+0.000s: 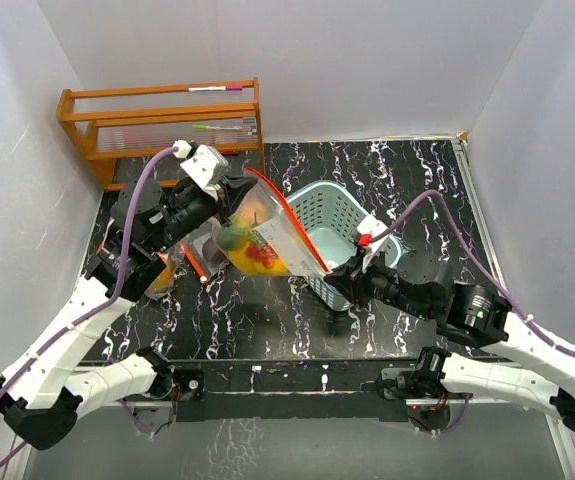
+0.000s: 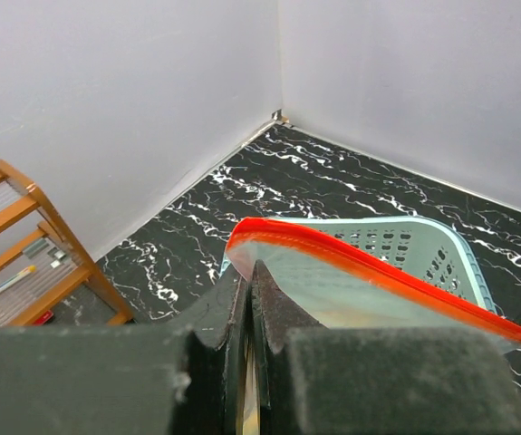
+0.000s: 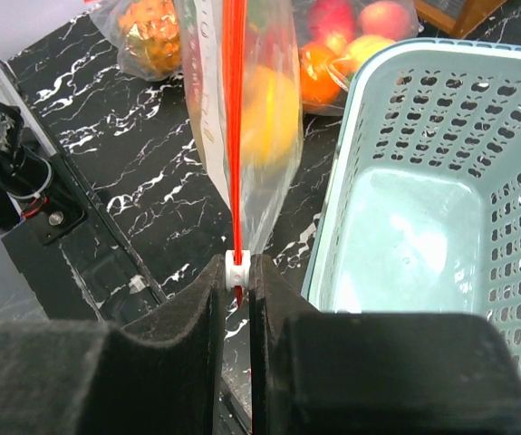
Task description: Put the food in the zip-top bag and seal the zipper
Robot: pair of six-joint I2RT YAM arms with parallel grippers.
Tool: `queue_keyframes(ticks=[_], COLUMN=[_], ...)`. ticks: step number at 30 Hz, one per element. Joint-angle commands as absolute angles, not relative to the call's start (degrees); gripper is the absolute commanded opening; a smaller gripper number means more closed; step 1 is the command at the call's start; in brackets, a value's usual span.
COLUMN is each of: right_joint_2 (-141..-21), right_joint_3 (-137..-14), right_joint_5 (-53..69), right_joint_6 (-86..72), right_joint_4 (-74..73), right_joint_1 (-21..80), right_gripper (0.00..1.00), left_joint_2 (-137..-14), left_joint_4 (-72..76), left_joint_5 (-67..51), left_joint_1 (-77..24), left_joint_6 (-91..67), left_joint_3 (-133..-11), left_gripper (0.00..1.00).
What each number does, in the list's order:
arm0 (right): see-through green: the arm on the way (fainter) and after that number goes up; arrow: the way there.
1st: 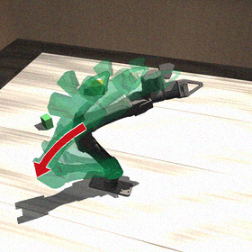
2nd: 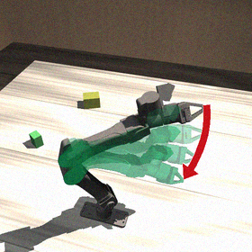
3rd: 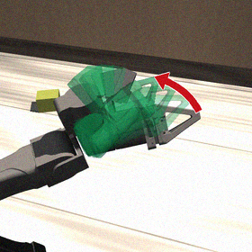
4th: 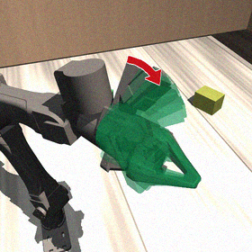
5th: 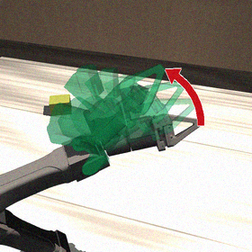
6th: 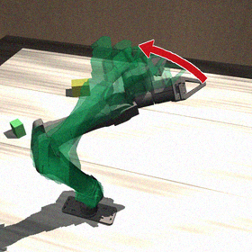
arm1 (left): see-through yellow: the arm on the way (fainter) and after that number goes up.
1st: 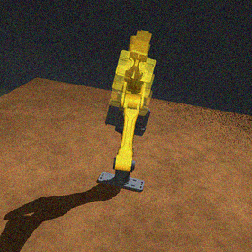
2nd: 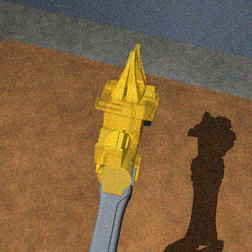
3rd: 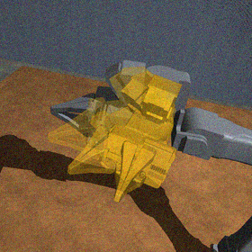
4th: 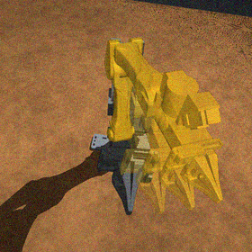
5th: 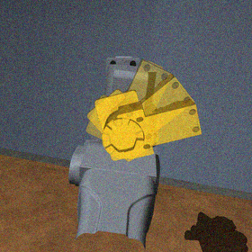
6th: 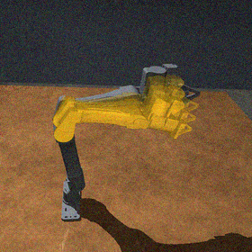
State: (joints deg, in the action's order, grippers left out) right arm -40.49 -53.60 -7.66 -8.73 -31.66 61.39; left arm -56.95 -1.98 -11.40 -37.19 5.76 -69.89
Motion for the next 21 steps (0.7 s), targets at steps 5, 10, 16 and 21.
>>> queue_keyframes(ticks=[5,10,16,21], right_joint_2=[-43.33,-46.29,-47.61,-51.05], right_joint_3=[-56.21,-59.71,-63.1,-63.38], right_joint_5=[-16.58,-25.55,-31.19,-37.17], right_joint_6=[-13.65,-21.42,-31.34,-38.84], right_joint_4=[-35.98,-39.42,-42.44,-45.73], right_joint_1=[61.52,61.44,61.49,61.52], right_gripper=[0.47,0.98,0.98,0.98], left_joint_2=[-54.93,-55.31,-57.19,-58.24], left_joint_4=[0.61,-1.02,-6.62,-10.37], left_joint_5=[-1.6,3.84,17.18,17.0], left_joint_1=[-36.04,-36.04,-35.96,-35.64], left_joint_6=[5.79,2.17,-3.83,-6.44], left_joint_3=[-71.48,-69.81,-71.21,-72.39], left_gripper=[0.0,0.0,0.95,0.97])
